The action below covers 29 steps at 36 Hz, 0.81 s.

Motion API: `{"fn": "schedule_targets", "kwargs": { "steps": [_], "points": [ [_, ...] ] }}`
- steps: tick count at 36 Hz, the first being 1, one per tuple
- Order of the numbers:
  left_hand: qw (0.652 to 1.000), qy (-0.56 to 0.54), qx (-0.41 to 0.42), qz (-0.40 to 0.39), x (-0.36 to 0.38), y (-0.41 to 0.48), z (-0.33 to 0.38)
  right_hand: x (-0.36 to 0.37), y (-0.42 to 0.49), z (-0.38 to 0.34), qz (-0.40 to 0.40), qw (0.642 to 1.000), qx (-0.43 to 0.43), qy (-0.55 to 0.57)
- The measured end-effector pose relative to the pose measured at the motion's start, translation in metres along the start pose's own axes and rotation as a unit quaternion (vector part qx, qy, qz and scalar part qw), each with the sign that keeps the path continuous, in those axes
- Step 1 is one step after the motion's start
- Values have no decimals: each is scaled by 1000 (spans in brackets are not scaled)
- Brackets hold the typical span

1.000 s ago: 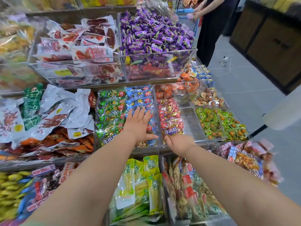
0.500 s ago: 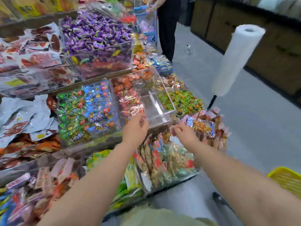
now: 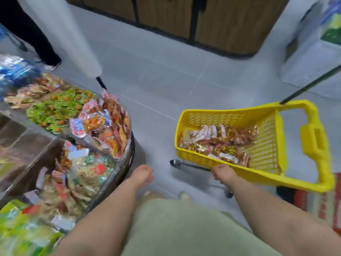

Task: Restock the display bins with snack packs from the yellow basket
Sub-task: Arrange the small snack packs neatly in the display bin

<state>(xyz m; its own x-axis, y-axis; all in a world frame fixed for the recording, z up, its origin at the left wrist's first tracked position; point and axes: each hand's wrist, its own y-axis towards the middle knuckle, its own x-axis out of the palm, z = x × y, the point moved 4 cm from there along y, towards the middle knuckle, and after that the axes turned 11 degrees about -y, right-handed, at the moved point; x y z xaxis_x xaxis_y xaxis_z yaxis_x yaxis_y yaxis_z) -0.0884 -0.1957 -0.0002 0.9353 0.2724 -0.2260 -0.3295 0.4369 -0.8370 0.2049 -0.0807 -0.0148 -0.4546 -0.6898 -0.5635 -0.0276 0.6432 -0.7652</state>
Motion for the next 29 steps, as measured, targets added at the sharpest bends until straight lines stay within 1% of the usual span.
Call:
{"fn": "schedule_targets", "kwargs": {
  "steps": [4, 7, 9, 13, 17, 20, 23, 25, 27, 29],
  "points": [
    [994, 100, 11, -47, 37, 7, 20, -11, -7, 59, 15, 994, 73, 76],
    [988, 142, 12, -56, 54, 18, 40, -17, -2, 81, 36, 981, 103, 160],
    [986, 154, 12, -62, 63, 29, 53, -23, 0, 87, 49, 972, 116, 199],
    [979, 189, 16, -78, 81, 51, 80, -38, 11, 84, 41, 970, 116, 209],
    [968, 230, 30, -97, 93, 73, 111, -54, 29, 78, 68, 957, 130, 249],
    [961, 254, 26, -104, 95, 94, 131, -63, 44, 70, 61, 960, 145, 232],
    [959, 261, 20, -105, 97, 122, 153, -73, 63, 55, 31, 965, 156, 207],
    [960, 260, 17, -103, 99, 139, 169, -80, 78, 42, 14, 974, 149, 170],
    [960, 262, 17, -94, 101, 153, 183, -87, 91, 30, 14, 982, 139, 124],
    [961, 262, 25, -79, 104, 164, 197, -91, 103, 18, 9, 983, 131, 130]
  ]
}}
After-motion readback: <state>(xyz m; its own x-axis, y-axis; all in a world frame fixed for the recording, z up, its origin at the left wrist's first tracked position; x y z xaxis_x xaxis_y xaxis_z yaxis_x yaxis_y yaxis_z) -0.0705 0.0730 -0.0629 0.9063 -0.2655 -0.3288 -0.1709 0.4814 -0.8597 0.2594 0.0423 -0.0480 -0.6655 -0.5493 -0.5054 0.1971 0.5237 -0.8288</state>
